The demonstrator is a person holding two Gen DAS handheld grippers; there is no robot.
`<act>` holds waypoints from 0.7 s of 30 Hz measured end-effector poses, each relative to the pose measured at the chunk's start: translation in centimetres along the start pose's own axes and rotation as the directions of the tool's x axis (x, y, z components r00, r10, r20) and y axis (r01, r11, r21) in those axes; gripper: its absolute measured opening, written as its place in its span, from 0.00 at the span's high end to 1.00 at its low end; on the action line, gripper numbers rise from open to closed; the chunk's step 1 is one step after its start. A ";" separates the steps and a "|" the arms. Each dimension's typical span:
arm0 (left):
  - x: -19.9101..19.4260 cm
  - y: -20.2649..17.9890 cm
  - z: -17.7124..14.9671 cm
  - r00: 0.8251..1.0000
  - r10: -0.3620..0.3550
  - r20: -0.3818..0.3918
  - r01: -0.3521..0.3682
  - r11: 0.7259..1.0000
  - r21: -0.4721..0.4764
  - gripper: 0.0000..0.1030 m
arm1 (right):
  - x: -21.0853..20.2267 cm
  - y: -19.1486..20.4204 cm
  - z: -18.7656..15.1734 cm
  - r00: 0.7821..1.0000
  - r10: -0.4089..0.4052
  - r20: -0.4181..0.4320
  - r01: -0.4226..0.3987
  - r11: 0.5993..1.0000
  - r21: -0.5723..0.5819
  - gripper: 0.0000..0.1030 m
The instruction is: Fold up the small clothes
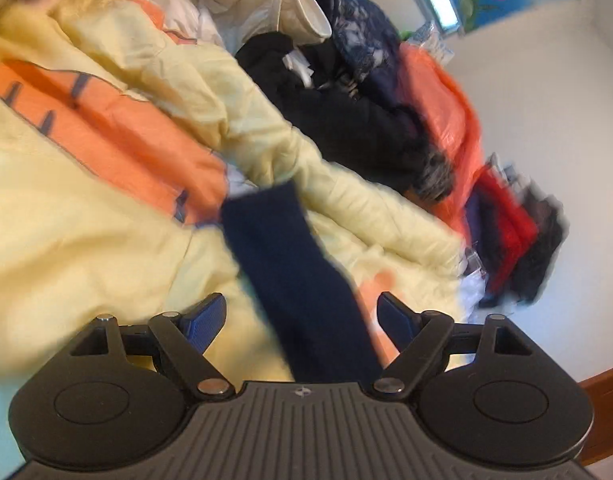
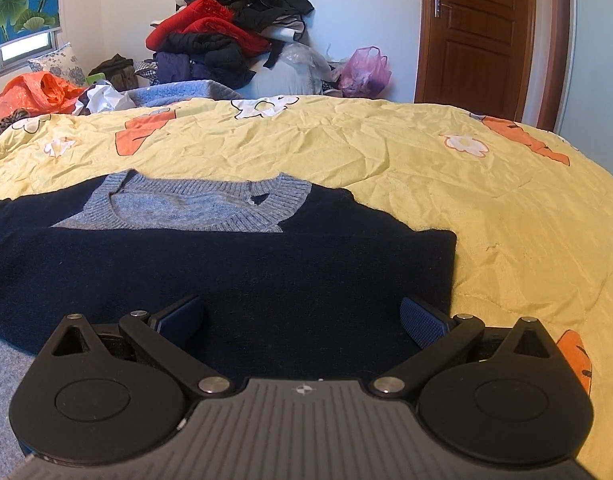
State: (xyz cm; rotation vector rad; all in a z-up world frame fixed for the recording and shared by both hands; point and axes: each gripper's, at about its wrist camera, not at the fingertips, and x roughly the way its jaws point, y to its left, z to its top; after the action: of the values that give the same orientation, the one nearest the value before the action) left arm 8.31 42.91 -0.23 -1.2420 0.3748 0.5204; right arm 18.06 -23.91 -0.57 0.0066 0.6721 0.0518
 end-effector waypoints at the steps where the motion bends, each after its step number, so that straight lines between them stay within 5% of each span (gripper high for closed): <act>1: 0.2 0.2 0.3 1.000 -0.001 0.001 0.001 1.000 -0.019 0.19 | 0.0 0.0 0.0 1.000 0.000 0.000 0.000 1.000 0.000 0.00; 7: 2.5 0.0 1.7 1.000 -0.022 0.013 0.022 1.000 0.013 0.22 | 0.1 0.0 0.0 1.000 -0.001 -0.001 0.001 1.000 -0.001 0.00; 8: 2.8 -0.1 1.6 1.000 0.005 0.023 -0.005 1.000 0.027 0.41 | 0.1 0.0 0.0 1.000 -0.001 -0.001 0.001 1.000 -0.001 0.00; 9: 3.2 -0.3 1.5 0.998 0.048 0.027 -0.049 0.998 0.048 0.72 | 0.1 0.0 0.0 1.000 -0.001 -0.001 0.001 1.000 -0.001 0.00; 11: 4.1 -0.5 1.2 0.990 0.137 0.014 -0.138 0.985 0.105 0.89 | 0.1 0.0 0.0 1.000 -0.001 0.000 0.001 1.000 -0.001 0.00; 16: 3.7 -3.5 -0.9 0.968 0.224 0.114 -0.249 0.911 0.328 0.94 | 0.1 0.0 0.0 1.000 -0.001 0.000 0.001 1.000 -0.002 0.00; 21: 0.9 -9.4 -4.9 0.961 0.134 0.244 -0.246 0.819 0.519 0.94 | 0.0 0.0 0.0 1.000 0.002 0.001 -0.002 1.000 0.001 0.00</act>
State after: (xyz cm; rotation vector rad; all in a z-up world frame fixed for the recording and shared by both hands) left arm 14.43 36.18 5.37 -0.5911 0.4446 0.6479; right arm 18.09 -23.95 -0.59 0.0081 0.6708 0.0532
